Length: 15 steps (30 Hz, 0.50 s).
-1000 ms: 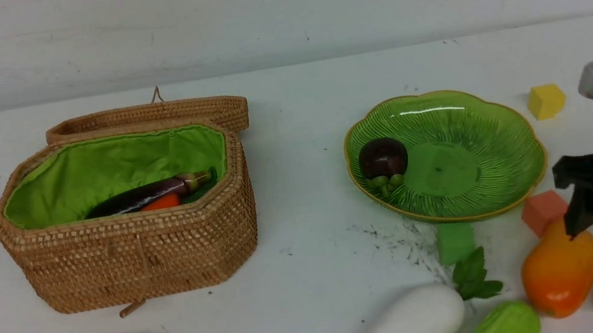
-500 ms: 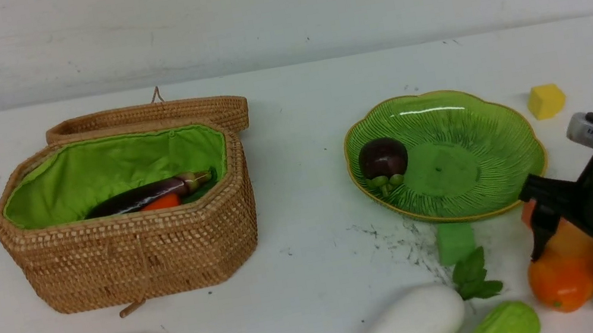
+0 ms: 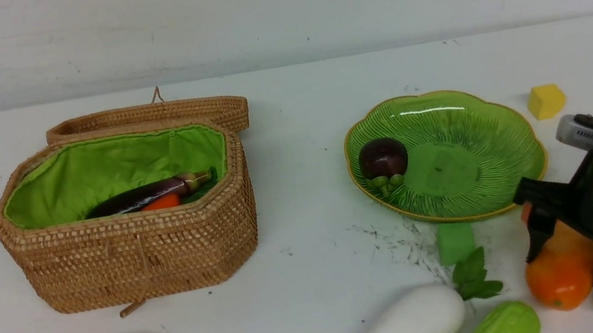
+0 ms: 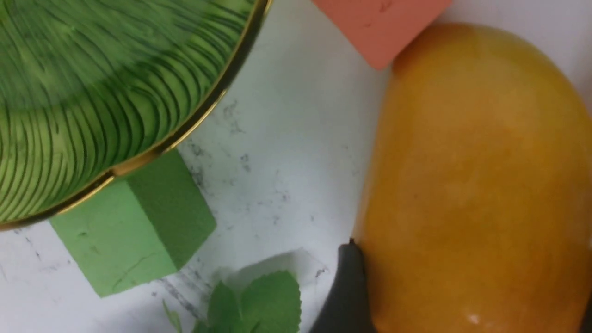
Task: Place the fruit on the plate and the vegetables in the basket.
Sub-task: Use the right arm to grab a mango and put it into the right plate
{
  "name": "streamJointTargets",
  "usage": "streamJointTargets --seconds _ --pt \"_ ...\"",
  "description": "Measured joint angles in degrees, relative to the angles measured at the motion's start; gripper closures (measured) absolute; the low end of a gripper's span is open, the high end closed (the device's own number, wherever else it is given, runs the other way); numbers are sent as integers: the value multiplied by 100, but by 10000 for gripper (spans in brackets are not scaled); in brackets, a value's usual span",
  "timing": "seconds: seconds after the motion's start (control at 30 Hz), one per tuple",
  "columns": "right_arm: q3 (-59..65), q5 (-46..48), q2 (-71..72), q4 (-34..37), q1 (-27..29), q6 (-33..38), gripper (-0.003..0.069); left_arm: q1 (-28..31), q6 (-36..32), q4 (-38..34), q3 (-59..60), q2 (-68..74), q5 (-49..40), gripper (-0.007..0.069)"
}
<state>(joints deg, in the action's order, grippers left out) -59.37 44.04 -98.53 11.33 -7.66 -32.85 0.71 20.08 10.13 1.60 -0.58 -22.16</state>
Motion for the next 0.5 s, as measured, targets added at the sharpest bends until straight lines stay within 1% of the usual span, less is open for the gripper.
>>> streamJointTargets --seconds 0.3,0.5 --pt "-15 92 21 23 0 239 97 0 0 0 0 0 0 514" --pt "28 379 253 13 0 261 99 0 0 0 0 0 0 511"
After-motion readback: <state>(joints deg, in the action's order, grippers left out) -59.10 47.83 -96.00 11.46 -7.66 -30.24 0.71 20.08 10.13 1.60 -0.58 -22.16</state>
